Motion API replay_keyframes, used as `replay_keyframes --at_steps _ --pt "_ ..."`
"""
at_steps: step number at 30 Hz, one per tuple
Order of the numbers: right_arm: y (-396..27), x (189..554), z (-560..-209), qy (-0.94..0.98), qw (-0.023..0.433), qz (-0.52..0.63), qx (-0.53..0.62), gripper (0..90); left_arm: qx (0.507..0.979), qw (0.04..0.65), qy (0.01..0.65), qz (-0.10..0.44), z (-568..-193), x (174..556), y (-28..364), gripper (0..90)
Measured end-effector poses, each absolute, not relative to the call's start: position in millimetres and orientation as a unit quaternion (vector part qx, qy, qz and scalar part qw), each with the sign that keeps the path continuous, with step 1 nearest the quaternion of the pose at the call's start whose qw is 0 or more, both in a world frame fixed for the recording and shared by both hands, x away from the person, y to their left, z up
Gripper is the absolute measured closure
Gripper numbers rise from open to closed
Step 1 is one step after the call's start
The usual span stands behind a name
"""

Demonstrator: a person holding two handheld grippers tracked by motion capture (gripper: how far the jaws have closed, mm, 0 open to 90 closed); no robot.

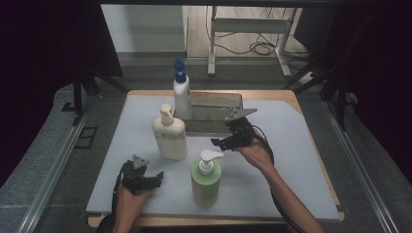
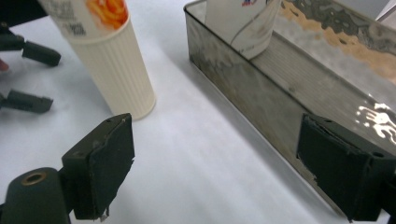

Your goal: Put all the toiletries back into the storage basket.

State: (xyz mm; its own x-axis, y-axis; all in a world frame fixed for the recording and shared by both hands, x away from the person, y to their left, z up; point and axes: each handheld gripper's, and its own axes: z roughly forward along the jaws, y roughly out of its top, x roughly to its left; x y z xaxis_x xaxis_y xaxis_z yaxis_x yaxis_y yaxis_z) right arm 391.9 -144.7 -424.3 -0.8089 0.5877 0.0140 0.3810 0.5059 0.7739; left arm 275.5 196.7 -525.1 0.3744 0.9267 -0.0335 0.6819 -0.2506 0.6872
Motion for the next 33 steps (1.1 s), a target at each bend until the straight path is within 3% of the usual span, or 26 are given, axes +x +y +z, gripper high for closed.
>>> replay_keyframes --at_steps 20,24,33 --pt "-182.0 348.9 -443.6 0.868 0.119 0.404 0.263 4.8 0.767 0.315 0.524 0.195 -525.1 275.4 196.8 12.6" --pt "-187.3 339.5 -449.1 0.866 0.112 0.414 0.257 0.0 0.767 0.315 0.524 0.195 -525.2 275.5 196.7 12.6" --pt "-197.5 319.6 -457.0 0.873 0.086 0.412 0.246 0.0 0.765 0.317 0.526 0.195 -525.3 275.3 196.3 12.6"
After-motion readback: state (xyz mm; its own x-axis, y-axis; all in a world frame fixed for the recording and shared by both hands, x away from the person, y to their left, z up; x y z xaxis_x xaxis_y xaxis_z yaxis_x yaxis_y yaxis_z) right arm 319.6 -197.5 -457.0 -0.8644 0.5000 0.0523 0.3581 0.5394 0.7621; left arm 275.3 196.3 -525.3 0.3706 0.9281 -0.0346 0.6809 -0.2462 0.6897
